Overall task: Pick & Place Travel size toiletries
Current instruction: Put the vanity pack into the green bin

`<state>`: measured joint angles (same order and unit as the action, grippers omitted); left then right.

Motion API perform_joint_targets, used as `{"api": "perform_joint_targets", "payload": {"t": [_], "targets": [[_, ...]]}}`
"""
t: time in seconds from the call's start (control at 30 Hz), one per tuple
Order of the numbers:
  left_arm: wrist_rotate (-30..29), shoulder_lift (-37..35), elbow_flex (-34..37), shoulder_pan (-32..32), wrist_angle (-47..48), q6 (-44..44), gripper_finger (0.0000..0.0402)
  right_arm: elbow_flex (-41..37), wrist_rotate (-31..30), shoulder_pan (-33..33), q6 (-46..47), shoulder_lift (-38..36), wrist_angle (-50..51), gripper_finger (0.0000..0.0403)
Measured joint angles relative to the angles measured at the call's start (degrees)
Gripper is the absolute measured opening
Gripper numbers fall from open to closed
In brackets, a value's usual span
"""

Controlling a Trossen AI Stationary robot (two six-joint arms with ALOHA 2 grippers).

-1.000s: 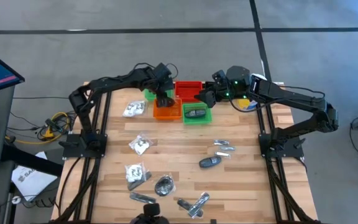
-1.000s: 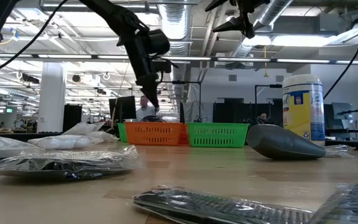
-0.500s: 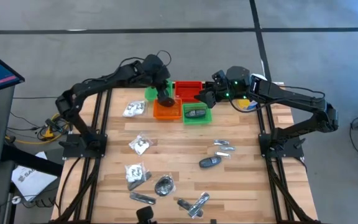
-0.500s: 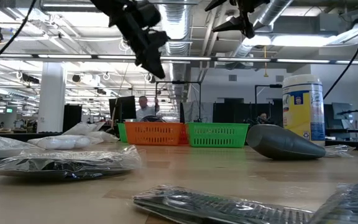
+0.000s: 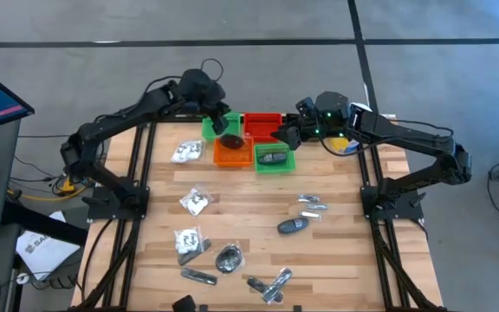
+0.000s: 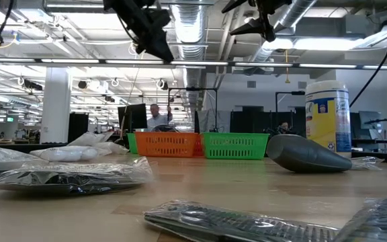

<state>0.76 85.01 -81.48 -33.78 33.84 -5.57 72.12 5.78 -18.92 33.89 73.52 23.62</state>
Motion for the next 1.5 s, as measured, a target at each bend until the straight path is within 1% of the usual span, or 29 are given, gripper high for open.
{"api": "perform_joint_targets", "payload": {"t": [0.2,0.67,0.8,0.97,1.13,1.17,1.23,1.4,1.5], "targets": [[0.0,-4.7,5.6,0.0,0.7,3.7,0.0040,0.0,0.0,0.0,0.0,0.0,0.0,0.0265],[-0.8,-16.0,25.0,0.0,0.8,13.5,0.0039,0.0,0.2,0.0,0.2,0.0,0.0,0.0265],[-2.9,-18.3,28.9,0.0,0.9,15.5,0.0039,0.0,0.2,0.0,0.2,0.0,0.0,0.0265],[-7.5,-18.4,31.4,-0.7,1.2,17.7,0.0052,0.0,0.2,-0.3,0.1,0.0,0.0,0.0265],[-7.8,-15.2,31.9,-4.8,1.2,21.5,0.0087,0.0,0.2,-0.7,0.0,0.0,0.0,0.0265],[-7.5,-14.5,31.8,-6.1,1.1,22.4,0.0095,0.0,0.2,-0.7,0.0,0.0,-0.1,0.0265],[-5.0,-12.7,31.8,-9.3,1.2,24.3,0.0112,0.0,0.2,-0.7,0.0,0.0,-0.1,0.0265],[4.8,-8.6,31.8,-17.9,1.3,28.5,0.0154,0.0,0.2,-0.7,0.1,0.0,-0.1,0.0265],[8.8,-6.6,31.8,-21.6,1.3,28.9,0.0173,0.0,0.2,-0.7,0.2,0.0,-0.1,0.0265]]}}
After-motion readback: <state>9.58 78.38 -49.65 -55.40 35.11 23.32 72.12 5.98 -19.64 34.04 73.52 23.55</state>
